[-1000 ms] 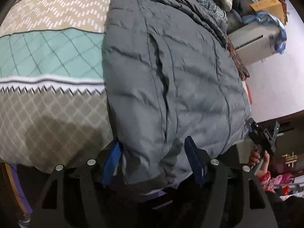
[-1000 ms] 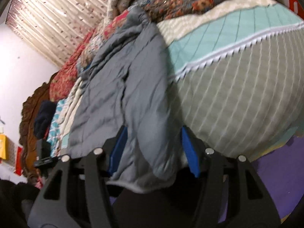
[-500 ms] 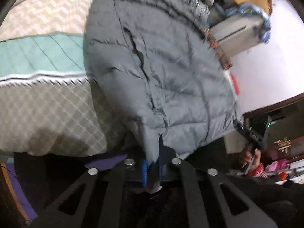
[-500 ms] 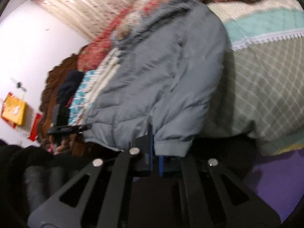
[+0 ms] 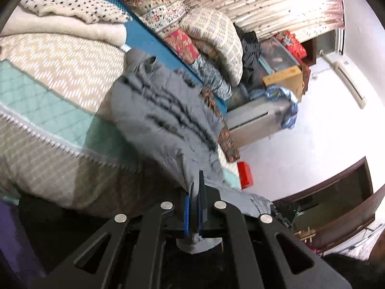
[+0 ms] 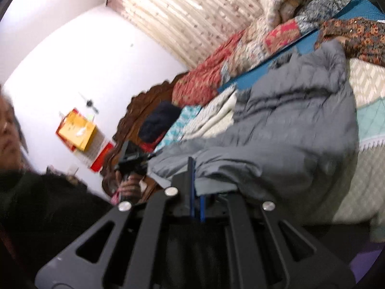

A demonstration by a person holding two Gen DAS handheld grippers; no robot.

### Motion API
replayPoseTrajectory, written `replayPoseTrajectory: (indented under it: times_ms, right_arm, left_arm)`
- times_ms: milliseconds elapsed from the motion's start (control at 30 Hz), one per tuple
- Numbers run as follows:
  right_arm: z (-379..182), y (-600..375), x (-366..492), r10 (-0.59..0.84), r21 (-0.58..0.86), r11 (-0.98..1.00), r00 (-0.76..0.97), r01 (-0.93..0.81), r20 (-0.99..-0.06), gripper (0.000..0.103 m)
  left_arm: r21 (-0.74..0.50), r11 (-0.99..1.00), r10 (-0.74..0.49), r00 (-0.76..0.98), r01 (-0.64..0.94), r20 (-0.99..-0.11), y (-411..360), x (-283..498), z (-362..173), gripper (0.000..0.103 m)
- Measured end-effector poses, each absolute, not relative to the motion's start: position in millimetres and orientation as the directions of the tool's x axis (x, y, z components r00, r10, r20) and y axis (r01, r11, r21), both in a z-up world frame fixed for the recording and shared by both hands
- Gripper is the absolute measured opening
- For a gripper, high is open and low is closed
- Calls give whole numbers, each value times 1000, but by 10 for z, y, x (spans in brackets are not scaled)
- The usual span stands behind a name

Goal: Fold large clothes
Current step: 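Fold the hem up toward the collar with both grippers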

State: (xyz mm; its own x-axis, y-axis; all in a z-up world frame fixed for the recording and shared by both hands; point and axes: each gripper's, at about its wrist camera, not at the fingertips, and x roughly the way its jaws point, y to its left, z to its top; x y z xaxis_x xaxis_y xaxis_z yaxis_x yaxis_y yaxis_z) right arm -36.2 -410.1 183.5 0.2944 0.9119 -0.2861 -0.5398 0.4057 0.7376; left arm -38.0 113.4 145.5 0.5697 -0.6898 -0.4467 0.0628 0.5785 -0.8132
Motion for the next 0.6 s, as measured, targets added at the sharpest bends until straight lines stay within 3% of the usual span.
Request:
replayPoseTrajectory:
  times_ms: [133, 267, 433, 533, 600]
  right_arm:
    - [1690, -4039, 311, 849, 735, 514, 381, -441, -365, 4]
    - [1358, -3874, 1007, 750, 702, 645, 426, -302, -506, 4]
    - [727, -3775, 1671, 613, 659, 750, 433, -56, -661, 4]
    - [417, -3906, 1786, 672, 771, 634, 456, 52, -583, 6]
    - [272, -4113, 1724, 728, 891, 441, 536, 110, -427, 21]
  left_arm:
    - [-792, 610, -650, 575, 4, -497, 1030, 185, 1385, 27]
    - [-705, 695, -533, 558, -140, -636, 842, 957, 1143, 27]
    - [-634, 723, -454, 503, -274, -735, 821, 1629, 775, 24]
    - [-544, 764, -395, 416, -346, -819, 773, 1953, 424, 20]
    - [-523, 773, -392, 379, -359, -838, 766, 2056, 203, 20]
